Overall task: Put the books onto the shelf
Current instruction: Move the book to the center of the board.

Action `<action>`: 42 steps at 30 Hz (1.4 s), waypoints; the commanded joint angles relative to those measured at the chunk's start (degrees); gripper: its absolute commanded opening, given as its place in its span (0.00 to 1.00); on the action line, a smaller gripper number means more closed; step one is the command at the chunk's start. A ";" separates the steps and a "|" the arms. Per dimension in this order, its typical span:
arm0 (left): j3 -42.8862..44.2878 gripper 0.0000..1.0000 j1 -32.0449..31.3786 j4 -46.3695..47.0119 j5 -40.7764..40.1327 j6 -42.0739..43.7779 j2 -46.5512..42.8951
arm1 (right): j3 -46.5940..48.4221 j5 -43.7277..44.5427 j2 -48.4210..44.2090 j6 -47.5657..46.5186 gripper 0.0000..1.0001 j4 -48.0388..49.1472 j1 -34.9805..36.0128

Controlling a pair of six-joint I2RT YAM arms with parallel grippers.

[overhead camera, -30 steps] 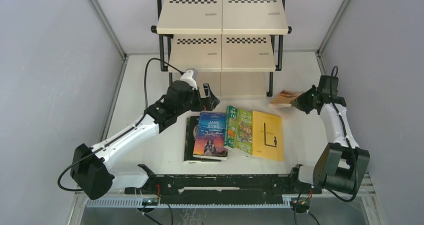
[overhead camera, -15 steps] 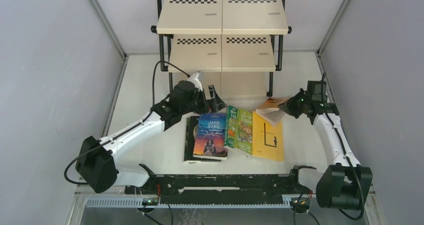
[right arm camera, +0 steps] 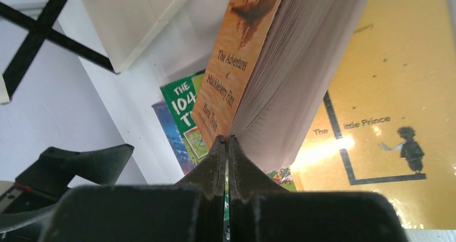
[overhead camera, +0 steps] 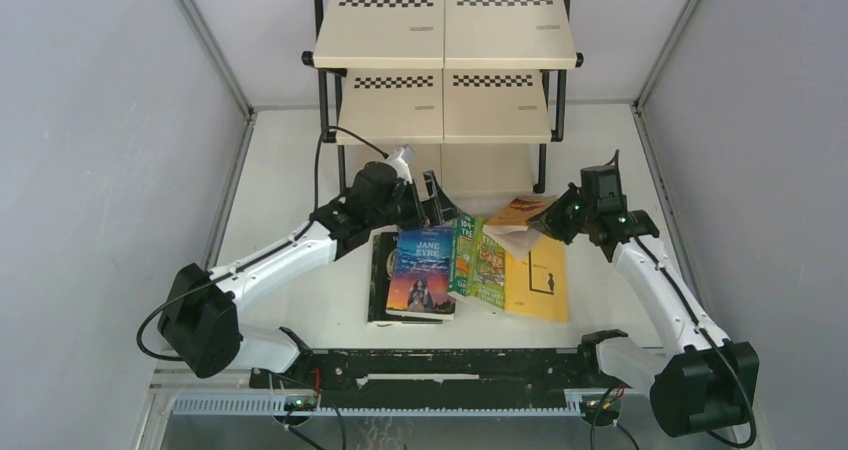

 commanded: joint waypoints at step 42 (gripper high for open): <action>4.71 1.00 -5.07 -1.00 0.90 -0.53 1.57 | -2.02 18.05 -1.01 -0.90 0.40 2.48 -6.29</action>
